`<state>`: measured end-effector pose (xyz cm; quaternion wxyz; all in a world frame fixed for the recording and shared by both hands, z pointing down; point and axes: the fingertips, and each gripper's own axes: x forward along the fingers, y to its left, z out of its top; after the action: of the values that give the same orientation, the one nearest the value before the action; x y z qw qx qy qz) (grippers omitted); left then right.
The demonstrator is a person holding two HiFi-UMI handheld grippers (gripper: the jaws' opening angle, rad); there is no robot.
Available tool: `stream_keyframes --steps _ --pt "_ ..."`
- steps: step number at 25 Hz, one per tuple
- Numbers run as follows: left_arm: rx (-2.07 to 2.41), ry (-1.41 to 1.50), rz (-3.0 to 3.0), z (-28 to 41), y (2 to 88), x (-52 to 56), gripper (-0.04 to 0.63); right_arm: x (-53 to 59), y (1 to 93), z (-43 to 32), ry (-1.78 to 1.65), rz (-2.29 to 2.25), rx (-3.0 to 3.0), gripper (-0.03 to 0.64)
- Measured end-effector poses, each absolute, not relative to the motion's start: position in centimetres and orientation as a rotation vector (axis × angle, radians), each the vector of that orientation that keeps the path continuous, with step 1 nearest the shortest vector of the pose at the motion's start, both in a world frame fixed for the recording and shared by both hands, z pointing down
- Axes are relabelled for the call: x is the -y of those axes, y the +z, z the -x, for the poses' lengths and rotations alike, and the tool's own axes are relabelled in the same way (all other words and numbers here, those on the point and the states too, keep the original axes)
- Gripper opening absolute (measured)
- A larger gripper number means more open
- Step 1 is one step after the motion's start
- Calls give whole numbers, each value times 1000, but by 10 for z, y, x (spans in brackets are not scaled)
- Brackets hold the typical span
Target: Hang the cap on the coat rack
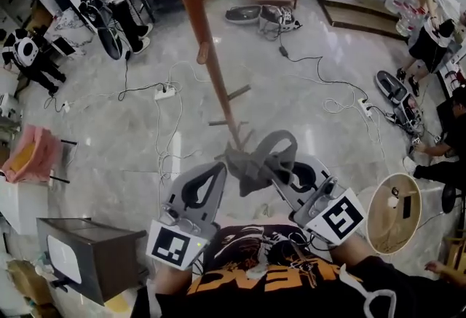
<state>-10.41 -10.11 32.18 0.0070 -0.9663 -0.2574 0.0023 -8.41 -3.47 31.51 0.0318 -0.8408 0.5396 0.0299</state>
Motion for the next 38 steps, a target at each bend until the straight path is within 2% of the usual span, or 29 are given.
stream_keyframes --steps 10,26,38 --pt "799 -9 3041 51 329 128 23 60 317 30 71 2594 -1679 38" --pt "919 24 3037 -1 334 177 23 115 322 -9 30 2638 -1677 38" --pt "539 -17 3094 -35 335 128 23 72 323 -56 61 2360 -1972 38"
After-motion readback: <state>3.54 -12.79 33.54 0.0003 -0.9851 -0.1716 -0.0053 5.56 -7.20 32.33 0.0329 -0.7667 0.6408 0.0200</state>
